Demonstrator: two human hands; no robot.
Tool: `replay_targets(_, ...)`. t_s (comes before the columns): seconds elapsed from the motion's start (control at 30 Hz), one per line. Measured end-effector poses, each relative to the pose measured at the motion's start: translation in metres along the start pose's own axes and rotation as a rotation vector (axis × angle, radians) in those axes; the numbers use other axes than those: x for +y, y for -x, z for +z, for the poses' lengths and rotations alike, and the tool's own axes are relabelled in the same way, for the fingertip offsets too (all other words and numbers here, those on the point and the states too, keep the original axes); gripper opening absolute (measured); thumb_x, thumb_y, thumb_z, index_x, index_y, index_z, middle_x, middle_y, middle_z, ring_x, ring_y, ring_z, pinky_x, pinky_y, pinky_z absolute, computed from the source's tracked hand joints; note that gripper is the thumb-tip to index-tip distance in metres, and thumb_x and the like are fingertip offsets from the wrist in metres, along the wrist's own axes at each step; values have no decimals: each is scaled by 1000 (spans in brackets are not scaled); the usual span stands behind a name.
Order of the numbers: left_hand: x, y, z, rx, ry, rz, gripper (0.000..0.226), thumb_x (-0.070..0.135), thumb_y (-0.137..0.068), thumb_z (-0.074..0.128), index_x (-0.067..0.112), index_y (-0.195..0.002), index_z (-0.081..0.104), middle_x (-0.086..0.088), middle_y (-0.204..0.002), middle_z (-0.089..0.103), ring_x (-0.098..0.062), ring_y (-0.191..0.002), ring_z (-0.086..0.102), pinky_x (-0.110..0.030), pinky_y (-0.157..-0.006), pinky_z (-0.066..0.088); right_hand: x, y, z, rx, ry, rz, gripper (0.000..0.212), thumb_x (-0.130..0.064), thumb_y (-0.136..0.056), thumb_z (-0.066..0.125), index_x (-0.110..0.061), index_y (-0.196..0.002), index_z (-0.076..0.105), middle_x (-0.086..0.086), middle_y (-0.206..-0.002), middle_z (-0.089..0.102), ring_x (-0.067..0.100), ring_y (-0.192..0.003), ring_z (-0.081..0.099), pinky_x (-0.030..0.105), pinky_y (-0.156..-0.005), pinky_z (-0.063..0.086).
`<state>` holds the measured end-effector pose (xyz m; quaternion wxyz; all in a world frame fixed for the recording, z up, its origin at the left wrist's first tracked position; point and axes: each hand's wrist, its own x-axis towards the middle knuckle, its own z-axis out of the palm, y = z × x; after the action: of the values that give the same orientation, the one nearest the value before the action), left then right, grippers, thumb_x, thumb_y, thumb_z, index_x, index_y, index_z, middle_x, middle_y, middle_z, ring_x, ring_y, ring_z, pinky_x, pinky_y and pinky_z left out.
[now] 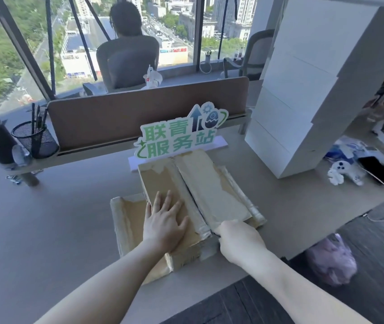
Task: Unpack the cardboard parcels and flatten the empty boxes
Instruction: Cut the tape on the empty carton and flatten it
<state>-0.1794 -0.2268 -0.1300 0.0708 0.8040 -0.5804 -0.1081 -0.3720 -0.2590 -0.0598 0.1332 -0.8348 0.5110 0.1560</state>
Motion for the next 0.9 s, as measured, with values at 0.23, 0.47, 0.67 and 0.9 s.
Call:
replay_targets(0.23,0,0,-2,-14,-1,26,63,64,-94,29,42,-152,22,7,-165,1,-22,-151,-11,-47,-122,0,10,29,21,202,-283,66,19,-20,-96,49,-27,-102,66,1,-86,65,26,-79,60,31,-56,40)
replay_targets(0.47,0,-3,-11,-2,-43,137,62,67,-91,33,41,-148,33,9,-163,15,-24,-151,0,-53,-118,-2,10,45,56,304,-1064,320,25,-17,-100,51,-24,-119,65,-2,-65,62,1,-45,48,17,-45,37)
replay_targets(0.67,0,-10,-11,-22,-73,194,70,71,-84,22,43,-147,33,11,-162,20,-22,-150,6,-53,-118,0,-9,35,67,351,-1246,413,22,-16,-100,51,-25,-115,65,-3,-61,61,9,-53,50,28,-53,41)
replay_targets(0.9,-6,-4,-5,13,-35,219,81,72,-75,9,44,-148,34,13,-162,19,-17,-151,5,-50,-119,-4,-29,33,74,439,-1287,458,18,-16,-100,52,-27,-105,66,2,-70,64,7,-51,51,21,-47,39)
